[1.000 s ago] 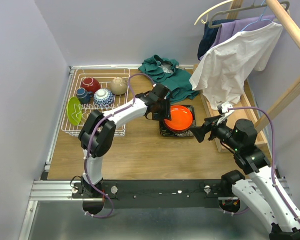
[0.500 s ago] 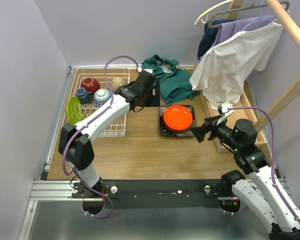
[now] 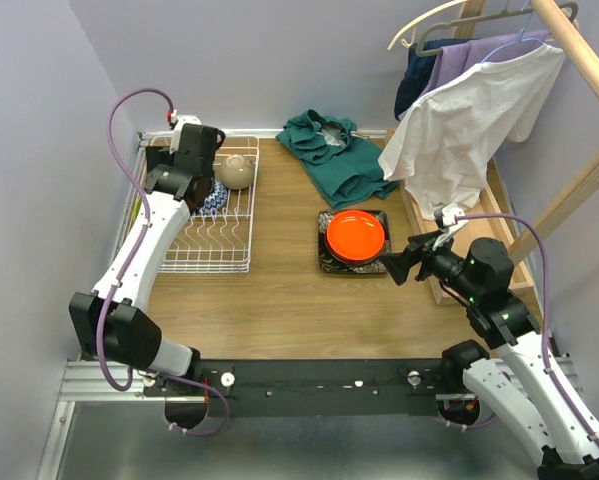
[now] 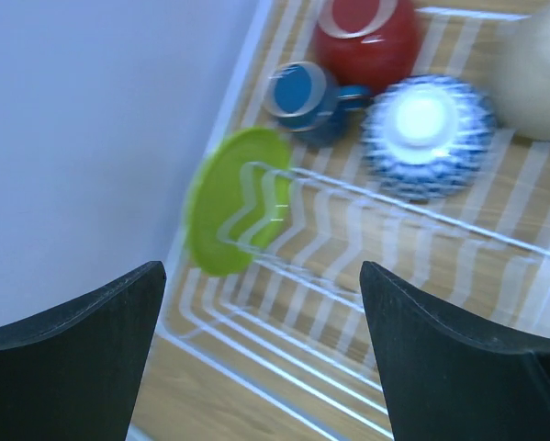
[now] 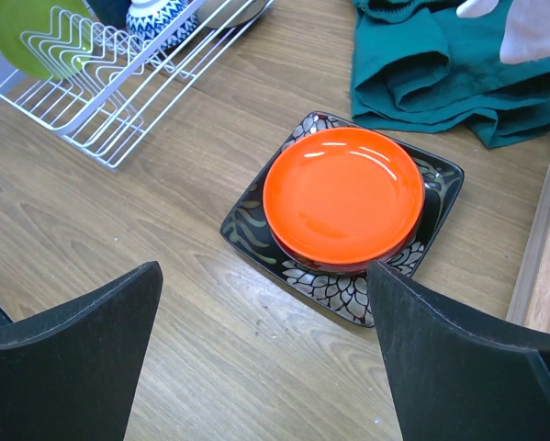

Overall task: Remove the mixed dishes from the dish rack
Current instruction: Pick up the plate from the dish rack.

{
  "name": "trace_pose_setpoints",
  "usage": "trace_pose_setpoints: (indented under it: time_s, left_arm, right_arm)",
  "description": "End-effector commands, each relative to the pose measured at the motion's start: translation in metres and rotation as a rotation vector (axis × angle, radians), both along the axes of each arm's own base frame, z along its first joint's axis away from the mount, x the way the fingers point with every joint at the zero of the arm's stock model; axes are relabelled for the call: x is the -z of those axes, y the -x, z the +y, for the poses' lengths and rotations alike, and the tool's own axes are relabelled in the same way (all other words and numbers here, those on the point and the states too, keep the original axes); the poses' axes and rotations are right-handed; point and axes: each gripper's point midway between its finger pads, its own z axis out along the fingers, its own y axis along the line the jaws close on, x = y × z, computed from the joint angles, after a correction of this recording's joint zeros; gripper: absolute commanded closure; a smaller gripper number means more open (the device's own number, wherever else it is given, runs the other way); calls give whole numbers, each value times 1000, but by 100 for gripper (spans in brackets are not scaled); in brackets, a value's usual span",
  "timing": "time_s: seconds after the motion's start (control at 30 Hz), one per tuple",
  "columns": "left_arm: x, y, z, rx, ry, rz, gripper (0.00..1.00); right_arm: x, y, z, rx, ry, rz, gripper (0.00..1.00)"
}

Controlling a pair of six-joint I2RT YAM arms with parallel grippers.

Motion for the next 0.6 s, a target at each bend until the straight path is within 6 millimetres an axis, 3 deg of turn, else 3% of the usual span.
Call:
trace_pose_setpoints:
  time_s: [0.0,0.03,0.17,0.33,0.57]
  left_arm:
    - [-2,18,69,-132,-273,93,5]
    - [1,18,84,-166,-286,100,4]
    - [14,13,111,-196,-298,150,5]
    - [37,1,133,-236,-260,178,10]
    - [74,-17,139,-211,-187,254,25]
  right_arm:
    - [4,-1,0,-3,11,-8,0]
    - [4,-1,0,-3,10,-7,0]
    - [4,-1,0,0,10,-5,0]
    - [4,-2,-1,5,10,-7,0]
    - [5,-3,-2,14,13,-5,0]
